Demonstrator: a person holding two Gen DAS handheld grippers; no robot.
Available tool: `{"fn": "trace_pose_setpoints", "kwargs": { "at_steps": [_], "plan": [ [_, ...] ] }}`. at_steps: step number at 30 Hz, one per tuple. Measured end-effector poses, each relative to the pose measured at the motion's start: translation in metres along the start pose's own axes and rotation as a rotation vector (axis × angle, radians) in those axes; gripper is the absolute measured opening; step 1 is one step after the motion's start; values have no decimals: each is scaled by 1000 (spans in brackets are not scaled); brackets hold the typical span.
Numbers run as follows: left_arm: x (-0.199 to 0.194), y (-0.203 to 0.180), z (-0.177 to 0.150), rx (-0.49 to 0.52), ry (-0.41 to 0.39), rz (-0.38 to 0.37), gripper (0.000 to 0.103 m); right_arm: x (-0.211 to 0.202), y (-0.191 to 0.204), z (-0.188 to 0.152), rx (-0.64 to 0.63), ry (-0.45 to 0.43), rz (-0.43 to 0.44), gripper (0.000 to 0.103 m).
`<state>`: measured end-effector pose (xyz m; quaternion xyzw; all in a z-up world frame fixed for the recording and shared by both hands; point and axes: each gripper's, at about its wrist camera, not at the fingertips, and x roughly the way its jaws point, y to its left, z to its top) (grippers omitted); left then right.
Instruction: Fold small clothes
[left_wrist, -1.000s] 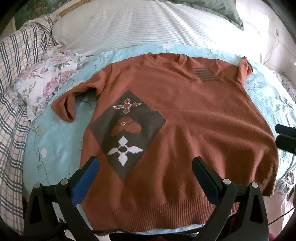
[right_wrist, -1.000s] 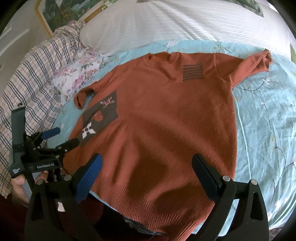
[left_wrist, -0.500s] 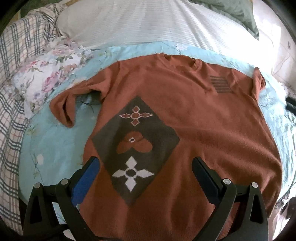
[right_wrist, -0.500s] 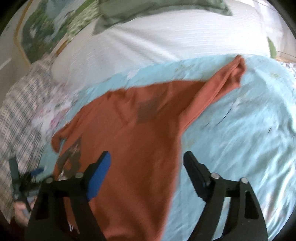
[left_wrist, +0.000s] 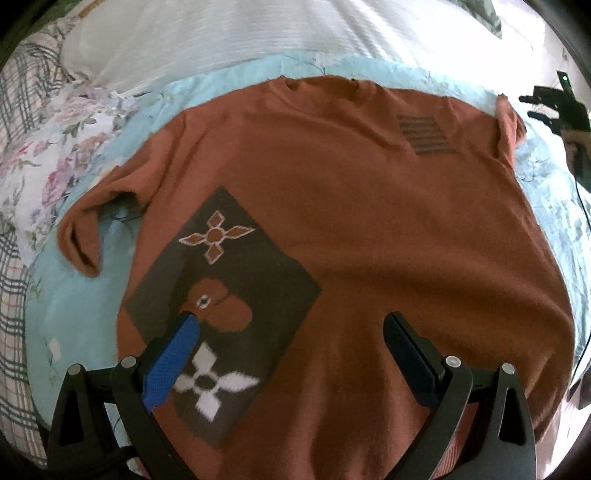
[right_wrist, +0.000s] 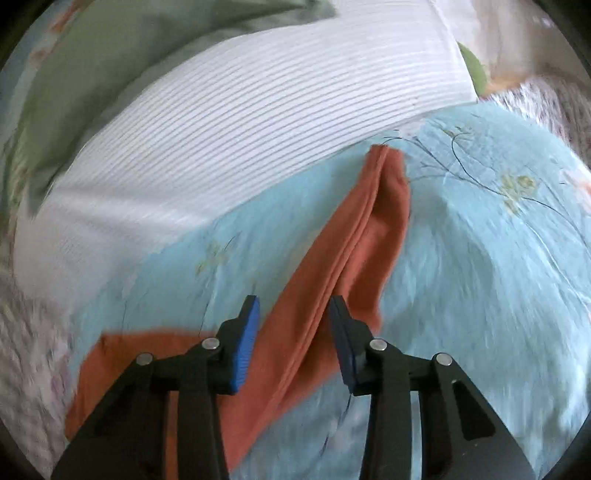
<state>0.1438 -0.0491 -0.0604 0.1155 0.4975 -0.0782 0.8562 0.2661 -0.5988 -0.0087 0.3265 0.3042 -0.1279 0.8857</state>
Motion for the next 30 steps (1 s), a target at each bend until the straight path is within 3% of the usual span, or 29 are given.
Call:
{"fn": "trace_pose_setpoints", "kwargs": {
  "at_steps": [5,9,10,11,12,17,23,30],
  "plan": [
    [21,-7,14,-13,27,-21,100,43,-23,42,35,-28,-73,41],
    [36,-13,23,-9,40,-26,100,79,-35,55,54,12,-86,41],
    [38,-13,25,-8,42,-27,100,85,-37,55,61,19,-86,33],
    [40,-14,26,-8,45,-32,100,89,-37,54,65,26,-73,18],
    [40,-13,26,-9,49,-36,100,90,-35,53,69,29,-59,14],
    [38,-5,25,-22,30,-50,100,68,-6,38,41,15,67,8],
    [31,10,18,-59,-1,-46,100,32,77,-7,-66,77,281,8],
    [22,38,7,-134,-26,-56,100,10,205,-107,-192,220,559,8]
  ]
}}
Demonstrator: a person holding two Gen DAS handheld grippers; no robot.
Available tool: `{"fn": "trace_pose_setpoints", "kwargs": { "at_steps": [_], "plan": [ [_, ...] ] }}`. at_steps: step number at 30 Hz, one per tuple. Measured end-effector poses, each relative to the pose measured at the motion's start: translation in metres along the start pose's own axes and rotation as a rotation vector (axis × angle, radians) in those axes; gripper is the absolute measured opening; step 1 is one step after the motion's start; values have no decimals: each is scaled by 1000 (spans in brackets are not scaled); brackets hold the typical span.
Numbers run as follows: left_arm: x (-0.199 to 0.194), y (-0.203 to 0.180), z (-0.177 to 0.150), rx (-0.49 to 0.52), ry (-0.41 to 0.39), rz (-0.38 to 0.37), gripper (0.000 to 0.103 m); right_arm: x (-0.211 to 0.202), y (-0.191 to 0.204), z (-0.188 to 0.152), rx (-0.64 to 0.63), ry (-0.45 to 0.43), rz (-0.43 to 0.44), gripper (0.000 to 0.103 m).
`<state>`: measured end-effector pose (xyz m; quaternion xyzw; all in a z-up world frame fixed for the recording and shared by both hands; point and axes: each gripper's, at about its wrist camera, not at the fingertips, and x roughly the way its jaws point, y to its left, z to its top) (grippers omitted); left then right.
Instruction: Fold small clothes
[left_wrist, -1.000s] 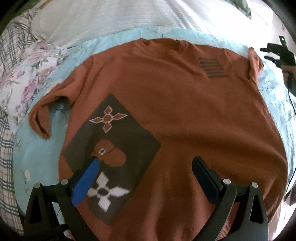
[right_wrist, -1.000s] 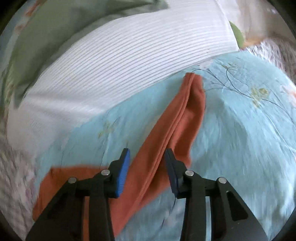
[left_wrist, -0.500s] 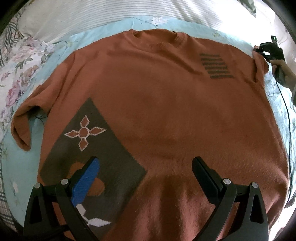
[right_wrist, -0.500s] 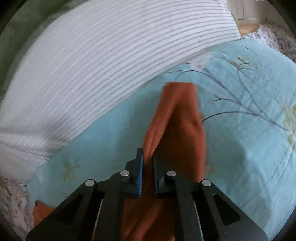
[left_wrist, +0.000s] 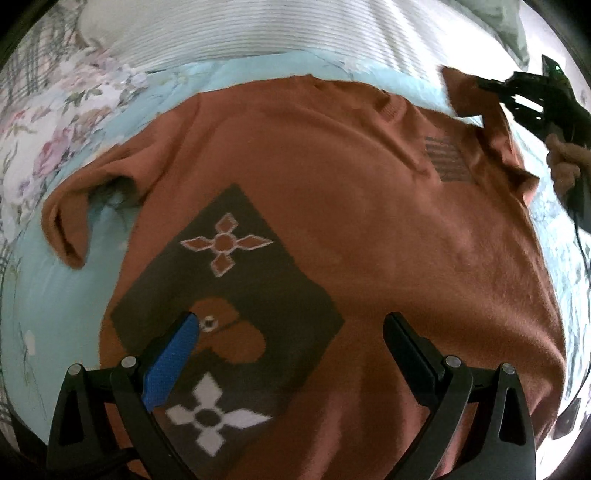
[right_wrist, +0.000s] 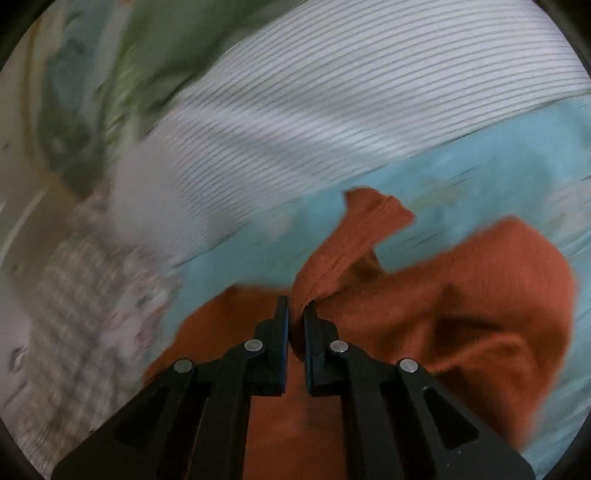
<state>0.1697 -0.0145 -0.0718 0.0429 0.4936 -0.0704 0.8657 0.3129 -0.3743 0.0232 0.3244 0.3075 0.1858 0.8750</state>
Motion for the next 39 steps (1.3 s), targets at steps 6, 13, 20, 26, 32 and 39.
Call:
{"fn": "trace_pose_setpoints", "kwargs": {
  "at_steps": [6,13,20,26,32,39],
  "plan": [
    [-4,24,-2,-60,-19,-22,100,78,71,-65,-60,168,121,8],
    [7,41,5,-128,-5,-84,100,134,87,-117,-86,314,130,11],
    [35,42,51,-179,2,-236,100,129,80,-130,-36,350,163,30],
    [85,36,125,-251,57,-419,100,54,57,-133,-7,234,116,46],
    [140,21,181,-256,151,-397,85,9,51,-137,10,163,88,46],
    [123,33,148,-148,78,-343,39,-12,50,-140,7,124,71,47]
  ]
}}
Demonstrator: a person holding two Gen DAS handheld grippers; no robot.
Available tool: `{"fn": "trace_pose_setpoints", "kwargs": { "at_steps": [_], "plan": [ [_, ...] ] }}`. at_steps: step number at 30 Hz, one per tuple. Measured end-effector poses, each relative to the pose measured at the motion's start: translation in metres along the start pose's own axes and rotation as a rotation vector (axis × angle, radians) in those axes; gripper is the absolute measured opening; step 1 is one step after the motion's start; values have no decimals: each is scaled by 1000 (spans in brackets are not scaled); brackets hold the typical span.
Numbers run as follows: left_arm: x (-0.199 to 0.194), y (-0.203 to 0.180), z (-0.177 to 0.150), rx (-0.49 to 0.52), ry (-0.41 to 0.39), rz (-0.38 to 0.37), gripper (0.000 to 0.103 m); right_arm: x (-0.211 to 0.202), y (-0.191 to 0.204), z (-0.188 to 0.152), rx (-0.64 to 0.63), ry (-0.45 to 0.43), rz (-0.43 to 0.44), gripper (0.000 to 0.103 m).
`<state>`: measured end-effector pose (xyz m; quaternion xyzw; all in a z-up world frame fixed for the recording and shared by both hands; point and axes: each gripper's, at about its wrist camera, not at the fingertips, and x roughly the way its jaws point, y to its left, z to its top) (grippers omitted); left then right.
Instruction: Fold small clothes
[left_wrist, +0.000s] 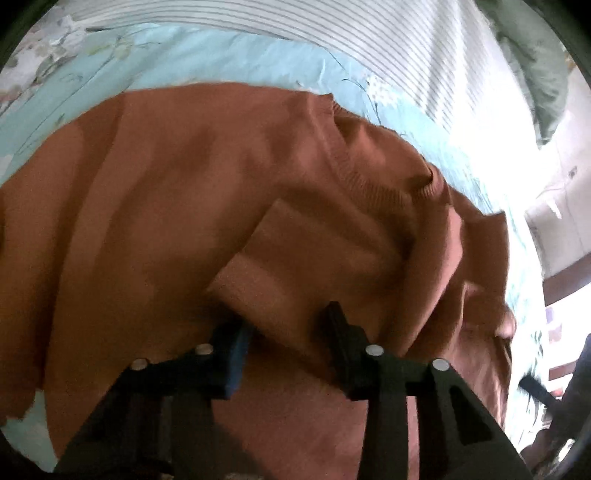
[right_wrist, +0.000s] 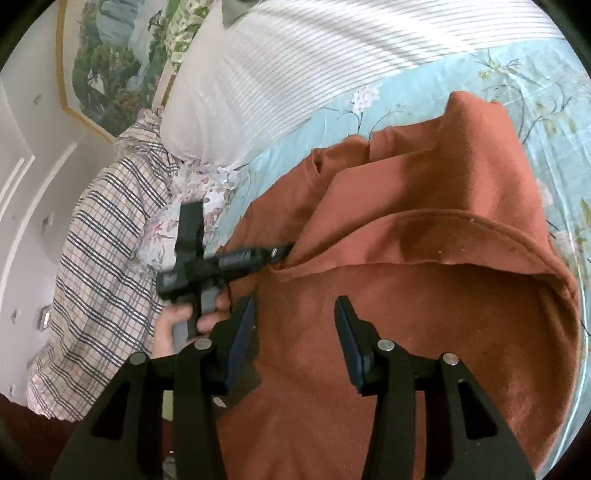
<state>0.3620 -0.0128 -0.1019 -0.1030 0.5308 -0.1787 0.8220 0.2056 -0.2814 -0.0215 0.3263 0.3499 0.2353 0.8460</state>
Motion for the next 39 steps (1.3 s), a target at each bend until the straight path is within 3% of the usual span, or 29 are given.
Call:
{"fn": "trace_pose_setpoints", "kwargs": {
  "at_steps": [4,6,8,9,10,11,12,15,17,22,24,30,34,37,38,39],
  "plan": [
    [-5,8,-2,-1,6,-63,43,-2,0,-2,17,-10,1,48],
    [-1,6,8,0,24,-103,55,-3,2,-5,23,-14,-1,48],
    [7,0,16,22,33,-131,52,-6,3,-7,27,-18,-1,48],
    [10,-3,19,42,18,-109,26,-9,4,-8,27,-23,-5,48],
    [9,-6,18,60,10,-84,7,-12,4,-8,28,-28,-9,48],
    [4,-9,17,77,-6,-69,4,-17,4,-9,30,-37,-14,48],
    [-4,-11,16,79,-48,-47,4,-20,3,-9,32,-46,-18,48],
    [-62,-5,2,55,-320,87,4,-35,-4,-8,44,-89,-39,48],
    [-79,10,-6,20,-379,103,5,-41,-14,-7,63,-114,-58,48],
    [-47,46,-18,-7,-172,63,20,-42,-37,-2,96,-122,-132,48],
    [-40,52,-18,-19,-148,28,23,-44,-43,3,100,-125,-185,48],
    [-44,62,-17,-70,-220,34,13,-48,-66,45,25,-131,-385,48],
    [-44,59,-24,-52,-229,75,13,-17,-100,71,22,-57,-497,48],
    [-49,55,-24,-38,-237,86,12,8,-124,78,34,4,-515,48],
    [-50,55,-24,-31,-238,91,11,10,-122,78,11,-8,-513,45],
    [-52,54,-23,-24,-240,96,10,10,-119,80,-4,5,-506,31]
  ]
}}
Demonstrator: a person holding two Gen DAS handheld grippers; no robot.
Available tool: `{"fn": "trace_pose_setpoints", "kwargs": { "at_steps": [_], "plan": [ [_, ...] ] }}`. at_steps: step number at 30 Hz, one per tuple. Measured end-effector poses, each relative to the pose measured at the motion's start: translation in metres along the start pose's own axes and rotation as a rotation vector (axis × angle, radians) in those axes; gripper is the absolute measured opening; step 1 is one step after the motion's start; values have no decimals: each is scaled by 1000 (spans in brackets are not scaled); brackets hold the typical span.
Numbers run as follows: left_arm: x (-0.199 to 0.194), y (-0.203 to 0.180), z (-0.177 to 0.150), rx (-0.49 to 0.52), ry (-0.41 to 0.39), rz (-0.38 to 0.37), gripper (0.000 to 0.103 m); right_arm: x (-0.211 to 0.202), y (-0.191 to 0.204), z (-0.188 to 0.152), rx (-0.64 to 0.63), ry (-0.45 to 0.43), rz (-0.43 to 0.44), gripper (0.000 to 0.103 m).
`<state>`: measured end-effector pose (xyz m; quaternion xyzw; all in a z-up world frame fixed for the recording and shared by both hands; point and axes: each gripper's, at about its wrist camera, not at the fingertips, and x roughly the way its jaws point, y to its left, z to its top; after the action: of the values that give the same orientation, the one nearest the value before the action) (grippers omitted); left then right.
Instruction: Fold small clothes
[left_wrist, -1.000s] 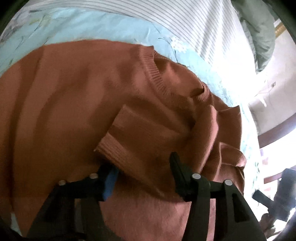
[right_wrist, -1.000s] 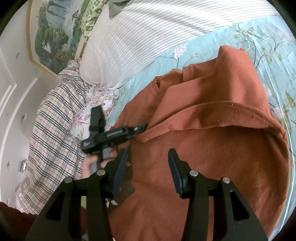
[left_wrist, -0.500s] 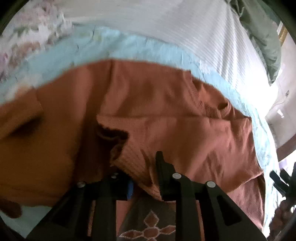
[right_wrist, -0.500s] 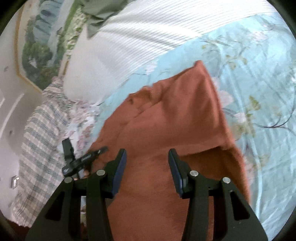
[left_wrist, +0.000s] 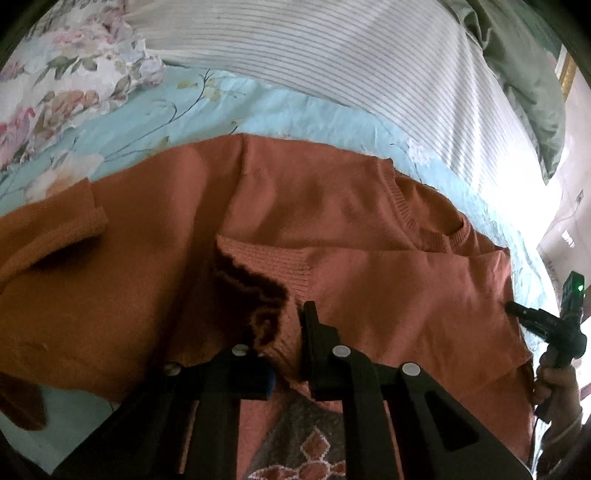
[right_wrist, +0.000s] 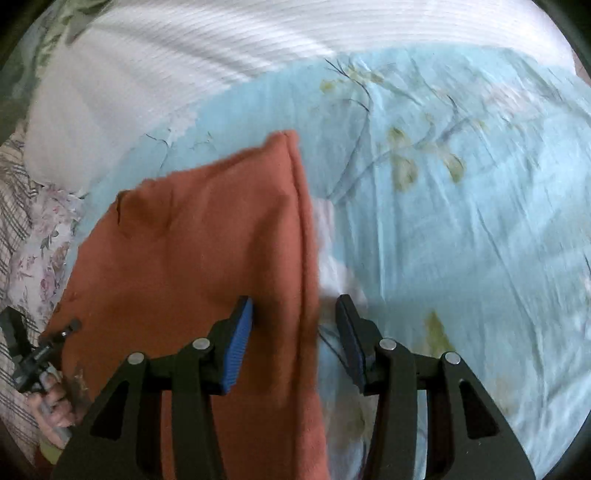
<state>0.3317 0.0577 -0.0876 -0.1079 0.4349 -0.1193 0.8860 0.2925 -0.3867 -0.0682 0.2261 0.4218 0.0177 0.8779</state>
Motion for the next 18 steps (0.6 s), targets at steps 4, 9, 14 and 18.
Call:
{"fn": "trace_pose_setpoints", "kwargs": {
  "at_steps": [4,9,14,18],
  "plan": [
    [-3,-9,5,23,-21,-4,10,-28,-8,5,29,-82,9,11],
    [12,-14,-1,48,17,40,10,-15,-15,-1,61,-28,-59,14],
    [9,-9,-2,34,11,21,10,-53,16,-15,16,-174,-59,17],
    [5,-9,-2,26,13,31,12,-24,35,-30,-53,-24,7,37]
  ]
}}
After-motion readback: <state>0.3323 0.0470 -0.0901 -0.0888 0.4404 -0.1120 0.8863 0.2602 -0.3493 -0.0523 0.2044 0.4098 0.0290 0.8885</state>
